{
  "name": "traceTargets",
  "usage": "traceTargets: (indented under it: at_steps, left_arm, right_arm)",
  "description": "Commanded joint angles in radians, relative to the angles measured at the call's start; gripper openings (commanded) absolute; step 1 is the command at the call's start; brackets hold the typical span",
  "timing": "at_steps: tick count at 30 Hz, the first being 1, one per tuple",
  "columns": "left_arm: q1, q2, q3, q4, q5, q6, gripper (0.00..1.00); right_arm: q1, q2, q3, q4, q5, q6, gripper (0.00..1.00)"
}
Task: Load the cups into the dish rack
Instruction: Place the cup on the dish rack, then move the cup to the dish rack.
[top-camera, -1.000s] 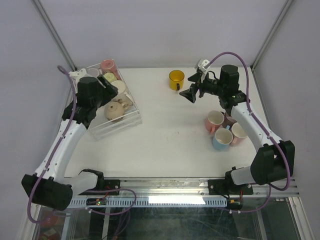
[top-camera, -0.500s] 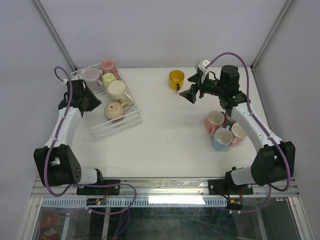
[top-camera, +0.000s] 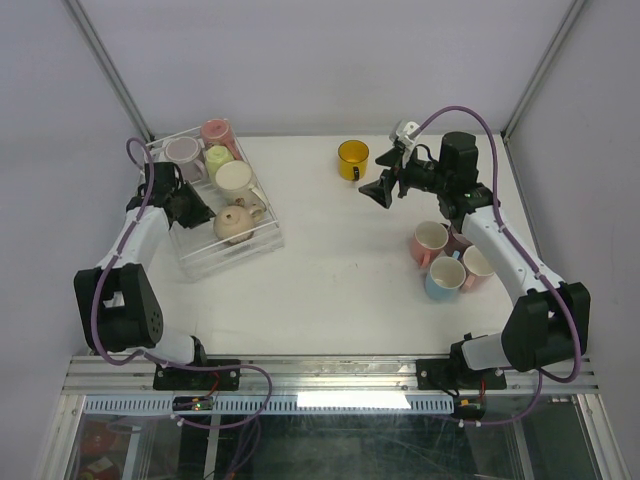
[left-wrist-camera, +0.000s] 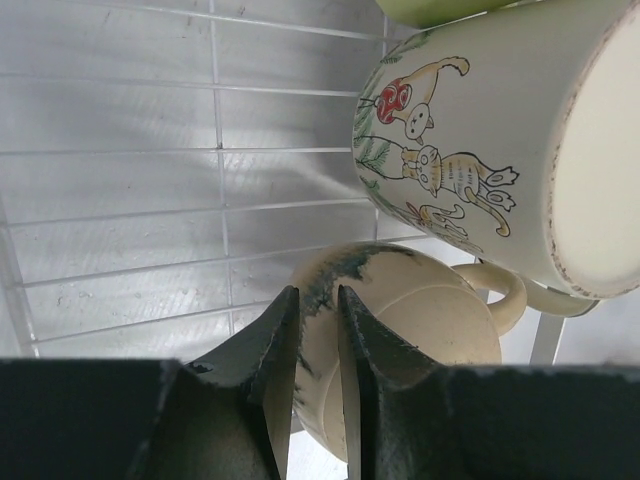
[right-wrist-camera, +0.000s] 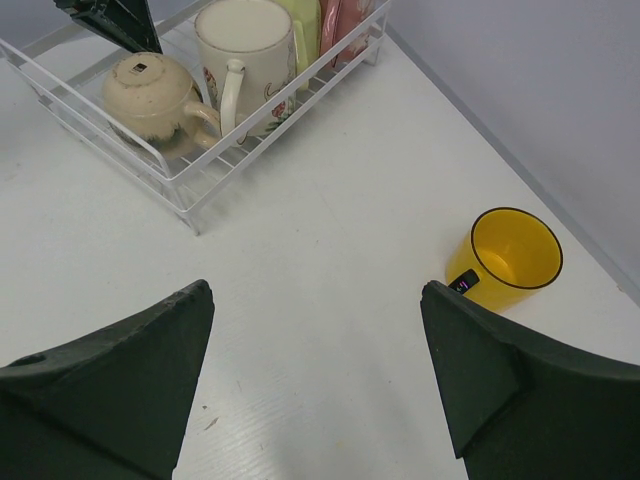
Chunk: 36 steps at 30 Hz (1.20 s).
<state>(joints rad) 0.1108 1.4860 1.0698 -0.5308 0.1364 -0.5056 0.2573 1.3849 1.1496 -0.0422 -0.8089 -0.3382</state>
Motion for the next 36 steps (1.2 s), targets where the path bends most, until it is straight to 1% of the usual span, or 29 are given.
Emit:
traceTargets:
  at_steps: [1, 12, 17, 19, 20, 23, 24, 28, 30, 31, 32, 33, 36]
  left_arm:
    - [-0.016, 0.013, 0.01, 0.033, 0.066, 0.0, 0.2]
    - [-0.069, 0.077, 0.056, 0.044, 0.125, -0.024, 0.2]
    - [-0.093, 0.092, 0.054, 0.049, 0.165, 0.017, 0.19]
    - [-0.092, 0.098, 0.056, 0.049, 0.161, 0.025, 0.2]
    - [-0.092, 0.096, 0.058, 0.05, 0.15, 0.027, 0.2]
    - [-0.091, 0.075, 0.068, 0.043, 0.061, 0.028, 0.21]
    - [-0.092, 0.06, 0.076, 0.04, 0.022, 0.026, 0.24]
    - [-0.092, -0.015, 0.084, 0.027, -0.129, 0.033, 0.37]
    - [-0.089, -0.04, 0.084, -0.001, -0.168, 0.043, 0.4]
    - [-0.087, -0.047, 0.082, -0.023, -0.178, 0.047, 0.38]
    - [-0.086, -0.051, 0.077, -0.045, -0.184, 0.047, 0.28]
    - [-0.085, -0.054, 0.066, -0.067, -0.189, 0.045, 0.22]
    - [-0.085, -0.092, 0.02, -0.106, -0.183, 0.034, 0.11]
  right_arm:
    - [-0.006, -0.041, 0.002, 0.048, -0.013, 0.013, 0.87]
    - [-0.006, -0.047, -0.001, 0.046, -0.006, 0.007, 0.87]
    - [-0.008, -0.042, -0.001, 0.047, -0.01, 0.008, 0.87]
    - [-0.008, -0.039, 0.001, 0.05, -0.011, 0.008, 0.87]
    - [-0.007, -0.037, 0.002, 0.052, -0.011, 0.008, 0.87]
    - [-0.009, -0.037, 0.005, 0.051, -0.01, 0.008, 0.87]
    - [-0.009, -0.037, 0.005, 0.05, -0.009, 0.008, 0.87]
    - [-0.009, -0.04, 0.002, 0.042, -0.006, 0.002, 0.88]
    - [-0.009, -0.04, 0.002, 0.042, -0.007, 0.002, 0.87]
    - [-0.008, -0.038, 0.002, 0.043, -0.005, 0.002, 0.87]
    - [-0.009, -0.037, 0.002, 0.043, -0.005, 0.003, 0.87]
    - [-0.009, -0.037, 0.003, 0.043, -0.006, 0.002, 0.87]
    - [-0.01, -0.032, 0.004, 0.044, -0.005, 0.002, 0.88]
